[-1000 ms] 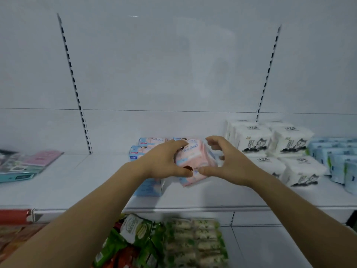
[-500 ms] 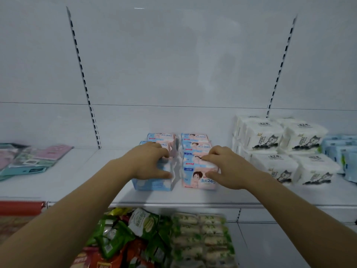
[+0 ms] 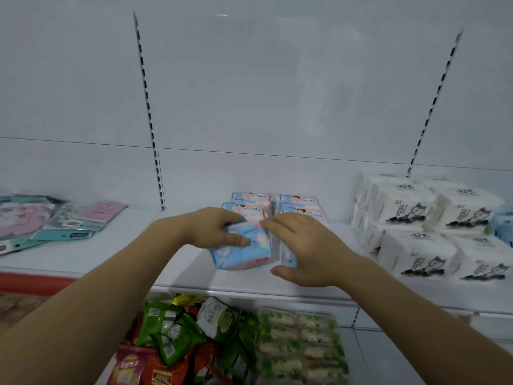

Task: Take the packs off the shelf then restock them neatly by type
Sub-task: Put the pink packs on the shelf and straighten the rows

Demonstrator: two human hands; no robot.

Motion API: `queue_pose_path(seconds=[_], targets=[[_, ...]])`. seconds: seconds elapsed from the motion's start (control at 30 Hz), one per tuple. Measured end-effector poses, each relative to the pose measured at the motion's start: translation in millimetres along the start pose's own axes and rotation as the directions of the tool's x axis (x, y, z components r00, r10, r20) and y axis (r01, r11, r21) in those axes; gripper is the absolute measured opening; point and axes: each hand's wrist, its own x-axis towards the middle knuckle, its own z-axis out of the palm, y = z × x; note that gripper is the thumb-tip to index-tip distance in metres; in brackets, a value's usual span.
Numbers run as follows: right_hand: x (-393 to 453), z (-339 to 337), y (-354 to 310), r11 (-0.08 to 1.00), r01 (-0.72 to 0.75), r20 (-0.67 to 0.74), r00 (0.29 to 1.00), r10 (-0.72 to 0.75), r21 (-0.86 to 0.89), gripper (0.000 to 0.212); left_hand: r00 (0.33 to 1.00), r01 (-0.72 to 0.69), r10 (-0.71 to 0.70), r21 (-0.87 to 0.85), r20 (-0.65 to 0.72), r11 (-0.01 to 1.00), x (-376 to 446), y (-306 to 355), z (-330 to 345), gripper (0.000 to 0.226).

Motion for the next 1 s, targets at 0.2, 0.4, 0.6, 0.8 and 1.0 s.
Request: queue_pose_path(seconds=[0.2,0.4,0.6,0.8,1.0], targets=[[28,20,-19,0.991,-0.023,0.033,0.999,0.028,-0.133,0.062,0.99,0.138,-0.133,-0.328,0.037,0.935,-3,-14,13,0.041],[41,14,-16,0.99,-0.09,0.113,0.988,0.103,-0.111,0.063,0.99,0.132,-0.094,-0.448,0.105,0.884,-19,-31,22,0.082],[57,8,-30,0.987,-0.12,0.123,0.983,0.133,-0.109,0.053,0.989,-0.003,-0.069,-0.478,-0.133,0.879,-24,-42,28,0.084],[60,-12,-25,0.971,-0.225,0.132,0.968,0.214,0.079,0.044,0.947,-0.098,-0.018,-0.341,-0.32,0.935,-24,-26,-6,0.068],[59,-10,-21,0.969,-0.213,0.105,0.974,0.2,0.122,0.083,0.969,-0.145,0.135,-0.032,-0.208,0.989,0,-3,12,0.1]])
